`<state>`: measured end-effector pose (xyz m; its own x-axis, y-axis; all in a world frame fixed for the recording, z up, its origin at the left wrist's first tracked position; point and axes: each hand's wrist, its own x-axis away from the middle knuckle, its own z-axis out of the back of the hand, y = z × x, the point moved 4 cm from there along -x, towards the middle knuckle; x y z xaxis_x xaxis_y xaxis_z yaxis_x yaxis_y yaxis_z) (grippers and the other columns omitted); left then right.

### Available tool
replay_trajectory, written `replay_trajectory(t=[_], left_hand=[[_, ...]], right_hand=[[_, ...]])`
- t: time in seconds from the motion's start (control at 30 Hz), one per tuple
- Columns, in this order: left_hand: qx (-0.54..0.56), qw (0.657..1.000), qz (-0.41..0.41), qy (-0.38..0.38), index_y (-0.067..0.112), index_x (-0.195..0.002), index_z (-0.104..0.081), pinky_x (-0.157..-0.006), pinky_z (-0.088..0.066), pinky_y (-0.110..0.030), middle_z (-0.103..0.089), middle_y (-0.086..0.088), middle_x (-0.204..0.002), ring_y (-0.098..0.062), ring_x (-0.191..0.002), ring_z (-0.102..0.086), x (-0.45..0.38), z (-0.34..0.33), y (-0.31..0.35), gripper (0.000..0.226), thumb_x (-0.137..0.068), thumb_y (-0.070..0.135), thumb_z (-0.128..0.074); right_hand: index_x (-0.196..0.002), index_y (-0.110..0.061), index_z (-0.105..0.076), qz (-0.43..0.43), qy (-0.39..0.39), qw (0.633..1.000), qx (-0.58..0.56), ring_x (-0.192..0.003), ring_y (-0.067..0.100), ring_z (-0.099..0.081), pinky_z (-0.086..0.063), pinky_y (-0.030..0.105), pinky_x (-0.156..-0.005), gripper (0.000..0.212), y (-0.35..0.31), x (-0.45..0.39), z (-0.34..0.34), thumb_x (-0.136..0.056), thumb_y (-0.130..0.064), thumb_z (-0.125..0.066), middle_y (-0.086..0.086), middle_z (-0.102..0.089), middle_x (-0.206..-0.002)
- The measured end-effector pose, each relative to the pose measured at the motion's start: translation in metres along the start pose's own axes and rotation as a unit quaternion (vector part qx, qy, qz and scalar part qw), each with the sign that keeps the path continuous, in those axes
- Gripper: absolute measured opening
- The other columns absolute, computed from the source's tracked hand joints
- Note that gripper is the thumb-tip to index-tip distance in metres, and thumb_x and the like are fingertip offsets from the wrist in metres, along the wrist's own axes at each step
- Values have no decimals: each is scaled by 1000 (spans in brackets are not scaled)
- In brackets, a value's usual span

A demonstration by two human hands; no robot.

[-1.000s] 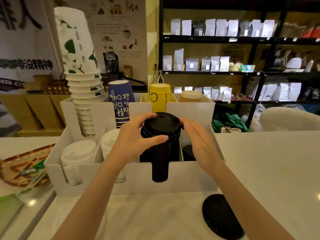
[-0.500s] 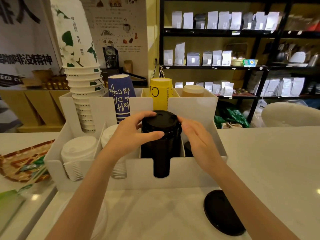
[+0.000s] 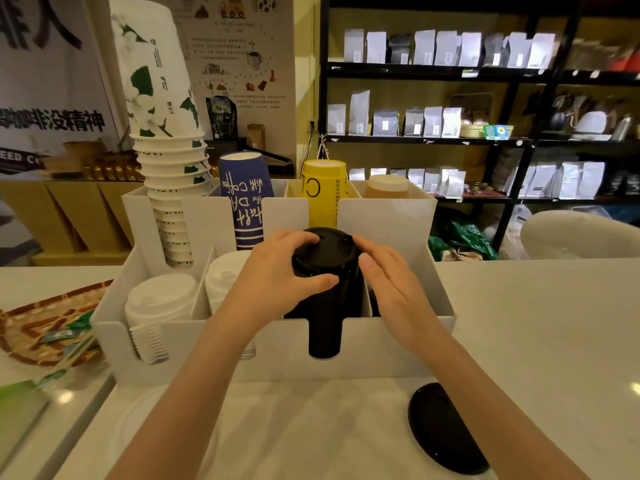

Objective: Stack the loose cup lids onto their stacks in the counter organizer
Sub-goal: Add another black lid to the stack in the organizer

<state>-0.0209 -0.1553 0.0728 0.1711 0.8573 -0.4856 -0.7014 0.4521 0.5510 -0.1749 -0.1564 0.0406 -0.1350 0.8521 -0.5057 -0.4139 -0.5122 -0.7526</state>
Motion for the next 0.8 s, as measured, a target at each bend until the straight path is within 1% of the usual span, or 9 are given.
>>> replay_trajectory(t=[0.13, 0.23, 0.37, 0.43, 0.57, 0.63, 0.7, 0.73, 0.8], left_hand=[[7, 1000, 2, -1, 24, -119, -51, -84, -33, -21, -53, 2, -125, -5, -104, -41, 1, 1, 0, 56, -68, 35, -71], [12, 1000, 3, -5, 24, -119, -51, -85, -33, -21, -53, 2, -126, -4, -104, -40, 1, 0, -1, 56, -68, 35, -71], [30, 999, 10, -16, 24, -119, -51, -85, -33, -22, -53, 2, -127, -4, -105, -40, 1, 1, -2, 55, -68, 34, -72], [28, 999, 11, -22, 23, -119, -50, -85, -33, -22, -52, 1, -127, -5, -105, -40, 2, 1, 0, 55, -69, 33, -71], [10, 999, 13, -33, 21, -123, -46, -84, -32, -22, -49, -2, -129, -9, -107, -40, 2, -1, 4, 54, -74, 31, -67], [0, 999, 15, -35, 20, -124, -44, -85, -32, -23, -48, -4, -130, -11, -110, -40, 3, -3, 6, 54, -76, 31, -65], [-15, 999, 13, -29, 18, -126, -42, -89, -32, -24, -46, -6, -132, -13, -112, -39, 5, -4, 10, 54, -77, 31, -63], [-28, 999, 15, -25, 18, -127, -41, -94, -32, -27, -43, -8, -135, -17, -118, -38, 6, -5, 11, 55, -78, 31, -62], [-67, 997, 24, -16, 18, -130, -38, -108, -24, -36, -29, -11, -147, -24, -134, -24, 8, -8, 13, 58, -79, 31, -61]], right_hand=[[-132, -25, -39, 4, 7, 1000, 20, -118, 4, -40, -27, 8, -93, 52, 3, 0, -2, -84, -42, -29, -3, -49, -133], [-134, -26, -33, 19, 3, 997, 70, -118, 2, -36, -26, 17, -97, 50, 1, 3, -3, -86, -40, -33, -2, -45, -136], [-138, -30, -22, 25, -39, 991, 129, -125, 2, -29, -27, 28, -105, 57, 0, 11, 2, -86, -42, -39, -7, -37, -142], [-139, -30, -18, 11, -46, 992, 115, -123, -1, -28, -26, 26, -104, 57, -2, 18, 14, -89, -36, -45, -11, -36, -140], [-137, -35, -20, -27, -3, 997, 66, -120, 0, -36, -33, 13, -88, 57, 2, 48, 46, -88, -30, -49, -18, -39, -131], [-135, -38, -23, -43, 12, 995, 87, -120, 1, -40, -33, 20, -96, 54, 13, 70, 57, -87, -32, -48, -17, -43, -133], [-133, -41, -21, -65, 2, 990, 121, -124, 2, -37, -31, 26, -104, 55, 27, 95, 63, -87, -32, -49, -16, -40, -137], [-132, -42, -19, -75, -8, 987, 140, -126, 1, -33, -28, 26, -106, 57, 33, 108, 64, -87, -32, -50, -17, -36, -139], [-131, -46, -14, -98, -22, 979, 175, -126, -2, -27, -24, 23, -105, 60, 44, 130, 67, -85, -38, -51, -20, -28, -140]])
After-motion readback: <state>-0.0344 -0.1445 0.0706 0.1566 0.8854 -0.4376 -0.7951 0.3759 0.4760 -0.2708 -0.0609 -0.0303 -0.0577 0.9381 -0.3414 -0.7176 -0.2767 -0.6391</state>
